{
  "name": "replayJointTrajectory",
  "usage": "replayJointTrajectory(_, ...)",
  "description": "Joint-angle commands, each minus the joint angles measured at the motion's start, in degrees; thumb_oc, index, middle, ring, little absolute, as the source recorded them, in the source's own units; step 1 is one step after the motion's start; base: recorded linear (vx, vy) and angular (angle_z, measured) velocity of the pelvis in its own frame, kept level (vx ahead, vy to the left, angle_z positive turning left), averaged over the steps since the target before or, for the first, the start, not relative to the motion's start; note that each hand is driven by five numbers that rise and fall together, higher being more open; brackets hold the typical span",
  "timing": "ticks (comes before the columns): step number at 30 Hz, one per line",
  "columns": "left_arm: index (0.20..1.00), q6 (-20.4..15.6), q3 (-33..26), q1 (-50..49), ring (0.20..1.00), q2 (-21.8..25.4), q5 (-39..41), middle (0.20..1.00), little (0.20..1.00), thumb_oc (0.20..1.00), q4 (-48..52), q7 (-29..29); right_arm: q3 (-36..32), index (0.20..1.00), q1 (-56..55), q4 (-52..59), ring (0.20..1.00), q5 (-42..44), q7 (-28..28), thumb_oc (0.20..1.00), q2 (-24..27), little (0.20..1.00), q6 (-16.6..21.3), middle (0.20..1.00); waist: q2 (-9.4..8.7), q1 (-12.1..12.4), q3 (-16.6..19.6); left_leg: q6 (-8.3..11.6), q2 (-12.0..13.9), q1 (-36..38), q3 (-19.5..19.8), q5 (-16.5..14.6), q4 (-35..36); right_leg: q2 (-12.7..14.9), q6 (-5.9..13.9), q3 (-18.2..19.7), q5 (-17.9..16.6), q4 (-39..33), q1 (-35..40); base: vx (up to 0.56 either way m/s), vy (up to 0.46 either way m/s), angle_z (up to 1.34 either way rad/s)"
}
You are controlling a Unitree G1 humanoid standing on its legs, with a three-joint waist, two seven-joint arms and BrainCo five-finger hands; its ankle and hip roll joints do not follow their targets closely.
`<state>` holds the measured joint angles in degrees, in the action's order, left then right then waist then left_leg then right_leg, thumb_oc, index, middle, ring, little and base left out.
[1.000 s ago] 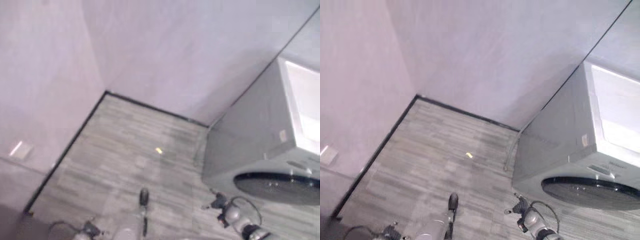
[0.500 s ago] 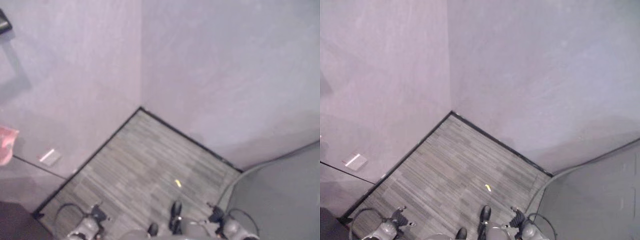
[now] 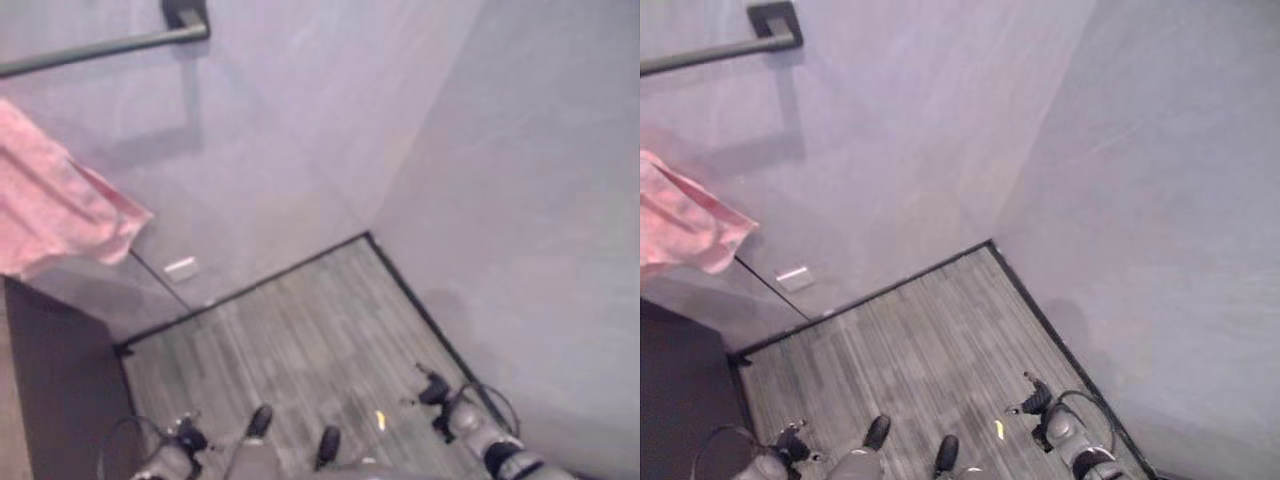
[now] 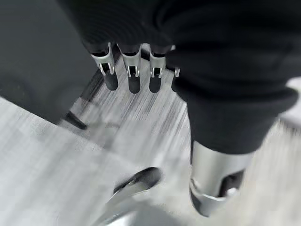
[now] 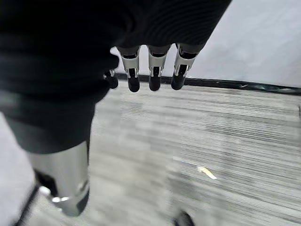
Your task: Put brush and paste in cup on sink, flatten towel.
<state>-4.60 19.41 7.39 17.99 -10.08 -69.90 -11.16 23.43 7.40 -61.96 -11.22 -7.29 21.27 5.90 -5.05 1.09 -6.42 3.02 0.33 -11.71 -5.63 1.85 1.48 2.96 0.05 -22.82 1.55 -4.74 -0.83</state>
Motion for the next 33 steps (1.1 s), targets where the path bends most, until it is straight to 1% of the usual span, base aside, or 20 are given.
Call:
replayJointTrajectory(1, 1.000, 0.32, -1.69, 0.95, 1.000, 1.35, -0.85, 1.000, 1.000, 1.000, -1.56, -0.73, -0.49, 1.000, -0.96, -0.02, 1.000, -0.38, -1.00, 1.000, 0.88, 1.000, 0.04, 1.000, -0.25, -1.96, 2.26, -0.77, 5.79, 5.84, -13.09, -1.72, -0.15, 1.14, 4.63, -4.43, 3.69, 5.08, -0.60, 0.02, 0.032, 0.51)
replayJointTrajectory(4, 1.000, 0.03, -1.93, 0.71, 1.000, 1.02, -0.78, 1.000, 1.000, 1.000, -1.51, -0.97, -0.31, 1.000, -1.43, -1.93, 1.000, -1.08, -1.09, 1.000, -0.14, 1.000, -0.38, 1.000, 0.74, -1.90, 3.27, -0.21, 5.40, 5.80, -13.18, -1.93, -0.93, 1.73, 4.44, -6.95, 4.08, 5.06, 0.63, 0.08, 0.073, 0.71)
replayJointTrajectory(7, 1.000, -0.29, -1.92, -0.73, 1.000, 1.02, -1.43, 1.000, 1.000, 1.000, -1.48, -1.06, 0.26, 1.000, -0.65, -2.31, 1.000, -1.95, -0.49, 1.000, -1.19, 1.000, -0.36, 1.000, 1.44, -0.61, 3.70, -1.96, 3.59, 6.26, -9.48, -4.95, -3.18, 3.91, 4.80, -6.91, 5.21, 8.65, 1.94, 0.19, 0.263, 0.28)
replayJointTrajectory(8, 1.000, -0.48, -2.04, -1.45, 1.000, 1.29, -1.51, 1.000, 1.000, 1.000, -1.39, -1.31, 0.14, 1.000, 0.05, -1.23, 1.000, -1.70, -0.40, 1.000, -1.57, 1.000, -0.08, 1.000, 1.86, 0.13, 3.33, -3.54, 2.16, 7.06, -6.98, -6.90, -4.05, 5.91, 5.30, -5.91, 5.79, 14.68, 0.88, 0.16, 0.326, 0.07)
replayJointTrajectory(11, 1.000, -0.60, -2.02, -1.67, 1.000, 1.30, -1.65, 1.000, 1.000, 1.000, -1.29, -1.36, 0.04, 1.000, 0.21, -0.98, 1.000, -1.61, -0.36, 1.000, -1.72, 1.000, 0.05, 1.000, 2.00, 0.27, 3.09, -4.43, 1.32, 7.50, -6.01, -7.55, -4.10, 7.21, 5.71, -5.06, 5.58, 18.33, -0.21, 0.10, 0.208, -0.05)
replayJointTrajectory(12, 1.000, -0.76, -1.49, -2.14, 1.000, 1.36, -2.06, 1.000, 1.000, 1.000, -1.06, -1.57, -0.09, 1.000, 0.16, 0.22, 1.000, -1.63, -0.28, 1.000, -1.84, 1.000, 0.37, 1.000, 2.37, -0.23, 2.55, -6.83, -1.34, 9.46, -3.91, -8.39, -3.00, 10.56, 8.30, -2.40, 0.43, 28.65, -3.06, 0.19, 0.347, -0.01)
replayJointTrajectory(13, 1.000, -0.65, -1.20, -2.40, 1.000, 1.24, -1.84, 1.000, 1.000, 1.000, -0.48, -1.40, -0.04, 1.000, 0.18, 0.86, 1.000, -1.62, -0.26, 1.000, -1.79, 1.000, 0.35, 1.000, 2.65, -1.11, 1.79, -7.72, -2.47, 10.72, -2.23, -8.04, -2.00, 11.07, 9.21, 0.47, -2.89, 33.80, -4.80, 0.21, 0.385, 0.22)
replayJointTrajectory(15, 1.000, -0.97, 0.17, -2.86, 1.000, 1.50, -2.44, 1.000, 1.000, 1.000, 0.29, -1.08, -0.65, 1.000, 0.18, 3.27, 1.000, -0.99, -0.80, 1.000, -1.19, 1.000, 0.60, 1.000, 3.62, -2.54, 0.41, -8.54, -2.73, 11.76, 0.78, -6.28, -0.28, 8.51, 8.73, 7.95, -4.07, 40.91, -10.89, 0.07, 0.111, 1.04)
replayJointTrajectory(16, 1.000, -0.96, 0.17, -2.85, 1.000, 1.50, -2.44, 1.000, 1.000, 1.000, 0.29, -1.08, -0.66, 1.000, 0.18, 3.28, 1.000, -0.99, -0.79, 1.000, -1.18, 1.000, 0.59, 1.000, 3.59, -2.49, 0.56, -8.53, -2.76, 11.59, 0.73, -6.20, -0.22, 8.54, 8.67, 8.00, -4.05, 41.01, -11.15, 0.06, -0.008, 1.22)
replayJointTrajectory(17, 1.000, -0.93, 0.71, -2.69, 1.000, 1.46, -2.79, 1.000, 1.000, 1.000, 0.05, -1.04, -0.74, 1.000, 0.10, 4.68, 1.000, -0.65, -0.97, 1.000, -0.69, 1.000, 0.71, 1.000, 3.94, -3.28, 0.59, -7.95, -2.22, 11.94, 2.57, -5.26, 0.93, 5.78, 7.59, 11.08, -1.22, 37.56, -12.01, 0.12, -0.066, 0.82)
replayJointTrajectory(18, 1.000, -1.14, 1.14, -2.16, 1.000, 1.65, -3.40, 1.000, 1.000, 1.000, -0.50, -1.18, -0.91, 1.000, 0.30, 4.76, 1.000, -0.06, -1.02, 1.000, -0.55, 1.000, 0.81, 1.000, 4.33, -3.28, 0.90, -7.05, -1.16, 12.12, 3.25, -4.52, 1.80, 5.35, 7.05, 11.55, 0.02, 30.99, -11.59, 0.19, -0.108, 0.63)
replayJointTrajectory(20, 1.000, -1.35, 1.34, -2.00, 1.000, 1.84, -3.11, 1.000, 1.000, 1.000, -0.51, -1.44, -1.10, 1.000, 0.11, 4.97, 1.000, 0.96, -0.93, 1.000, -0.45, 1.000, 1.16, 1.000, 4.67, -3.08, 1.31, -5.87, 0.55, 11.65, 4.86, -4.57, 1.55, 5.85, 6.50, 12.53, 0.40, 17.53, -9.20, 0.21, -0.186, 0.47)
replayJointTrajectory(21, 1.000, -1.83, 1.43, -1.12, 1.000, 2.19, -3.82, 1.000, 1.000, 1.000, -1.11, -1.73, -0.78, 1.000, -0.13, 5.72, 1.000, -0.41, -1.38, 1.000, 0.76, 1.000, 1.05, 1.000, 4.11, -3.73, 1.44, -5.10, 1.57, 11.82, 4.69, -4.58, 2.44, 4.90, 6.77, 15.36, -0.29, 10.53, -8.83, 0.23, -0.271, 0.45)
replayJointTrajectory(24, 1.000, -1.50, 0.80, -0.30, 1.000, 2.97, -2.58, 1.000, 1.000, 1.000, -0.05, -2.10, -0.07, 1.000, -0.26, 5.78, 1.000, -0.36, -0.86, 1.000, -0.15, 1.000, 1.15, 1.000, 1.27, -3.35, 1.94, -3.55, 4.26, 12.54, 5.55, -3.78, 2.97, 2.60, 6.85, 14.71, 0.19, 11.05, -7.55, 0.23, -0.359, 0.40)
replayJointTrajectory(25, 1.000, -1.49, 0.78, -0.34, 1.000, 2.99, -2.58, 1.000, 1.000, 1.000, -0.03, -2.10, -0.04, 1.000, -0.26, 5.77, 1.000, -0.36, -0.87, 1.000, -0.17, 1.000, 1.15, 1.000, 1.30, -3.38, 1.98, -3.50, 4.34, 12.58, 5.56, -3.73, 3.10, 2.52, 6.81, 14.69, 0.15, 10.95, -7.51, 0.25, -0.465, 0.22)
replayJointTrajectory(26, 1.000, -1.48, -0.10, 0.12, 1.000, 3.12, -1.26, 1.000, 1.000, 1.000, -0.60, -2.13, 0.38, 1.000, -0.58, 4.93, 1.000, -0.58, -0.57, 1.000, 0.32, 1.000, 1.48, 1.000, 0.30, -3.51, 2.94, -1.84, 6.43, 11.86, 5.80, -1.67, 2.43, 0.51, 5.69, 13.93, 0.54, 8.59, -6.06, 0.27, -0.430, 0.42)
replayJointTrajectory(28, 1.000, -1.71, -0.28, 0.53, 1.000, 3.31, -0.82, 1.000, 1.000, 1.000, 0.19, -2.36, 1.27, 1.000, -0.61, 4.66, 1.000, -1.26, -0.61, 1.000, 1.20, 1.000, 1.66, 1.000, -0.15, -3.73, 3.29, -1.32, 7.12, 10.42, 6.50, -1.10, -0.39, -0.41, 4.47, 12.89, 1.15, 7.13, -4.64, 0.25, -0.356, 0.72)
replayJointTrajectory(30, 1.000, -1.82, -0.36, 0.92, 1.000, 3.21, -0.49, 1.000, 1.000, 1.000, 0.51, -2.63, 1.21, 1.000, -0.34, 4.30, 1.000, -1.27, -0.75, 1.000, 2.32, 1.000, 1.84, 1.000, -0.02, -4.03, 2.99, -1.40, 6.15, 8.40, 6.20, -1.82, -4.39, 0.01, 3.95, 11.02, 1.54, 6.47, -3.28, 0.17, -0.138, 0.52)
replayJointTrajectory(32, 1.000, -1.62, -0.37, 1.09, 1.000, 2.86, -0.49, 1.000, 1.000, 1.000, 0.55, -2.81, 0.94, 1.000, 0.48, 2.23, 1.000, -1.33, -0.81, 1.000, 2.64, 1.000, 1.39, 1.000, 0.57, -3.62, 2.78, -2.09, 3.28, 7.29, 6.60, -2.85, -3.33, 0.57, 4.13, 9.54, 1.52, 5.82, -2.52, 0.14, -0.027, 0.31)
replayJointTrajectory(33, 1.000, -1.55, -0.46, 1.09, 1.000, 2.79, -0.35, 1.000, 1.000, 1.000, 0.44, -3.01, 0.58, 1.000, 0.72, 2.04, 1.000, -1.21, -1.18, 1.000, 2.75, 1.000, 1.28, 1.000, 1.18, -4.04, 2.97, -2.08, 2.60, 6.30, 4.81, -1.18, -0.17, 0.60, 4.33, 8.39, 1.42, 5.83, -2.82, 0.06, 0.047, 0.29)
